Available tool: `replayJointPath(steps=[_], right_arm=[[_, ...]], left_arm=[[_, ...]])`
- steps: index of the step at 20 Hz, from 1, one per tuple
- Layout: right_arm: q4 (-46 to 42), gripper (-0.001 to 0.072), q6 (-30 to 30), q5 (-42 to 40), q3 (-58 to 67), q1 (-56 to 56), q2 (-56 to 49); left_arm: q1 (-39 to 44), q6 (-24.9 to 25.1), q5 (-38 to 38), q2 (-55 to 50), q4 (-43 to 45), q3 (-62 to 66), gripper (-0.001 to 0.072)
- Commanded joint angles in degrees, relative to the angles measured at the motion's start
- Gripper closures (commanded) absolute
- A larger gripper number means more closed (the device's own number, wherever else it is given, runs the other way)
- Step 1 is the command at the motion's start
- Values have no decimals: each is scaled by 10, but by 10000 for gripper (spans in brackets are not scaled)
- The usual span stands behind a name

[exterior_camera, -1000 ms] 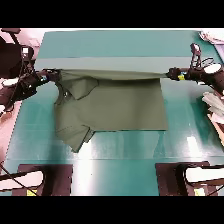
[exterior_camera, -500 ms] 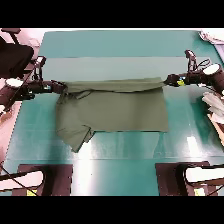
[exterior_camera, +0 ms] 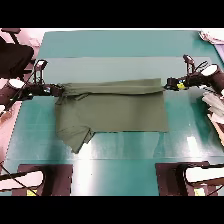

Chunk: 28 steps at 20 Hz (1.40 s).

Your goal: Fold the shirts.

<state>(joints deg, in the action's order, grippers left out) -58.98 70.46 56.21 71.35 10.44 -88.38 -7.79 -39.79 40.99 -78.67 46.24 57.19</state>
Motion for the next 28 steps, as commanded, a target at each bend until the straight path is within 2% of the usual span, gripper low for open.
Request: replayJointPath(steps=[1, 8, 11, 16, 19, 28], right_arm=[[-10, 689, 16, 23, 0, -1, -13], [-18, 689, 27, 27, 0, -12, -13], [-72, 689, 57, 17, 0, -38, -13], [-102, 689, 103, 39, 0, -50, -22], [-102, 689, 106, 49, 0, -50, -24], [-102, 688, 107, 53, 0, -50, -25]], left_arm=[[0, -7, 6, 0, 16, 0, 676], [0, -7, 45, -27, 33, -2, 677], [0, -9, 47, -28, 45, -2, 677], [0, -24, 48, -27, 64, -2, 677], [0, -57, 55, -27, 100, -2, 677], [0, -64, 63, -27, 108, -2, 676]])
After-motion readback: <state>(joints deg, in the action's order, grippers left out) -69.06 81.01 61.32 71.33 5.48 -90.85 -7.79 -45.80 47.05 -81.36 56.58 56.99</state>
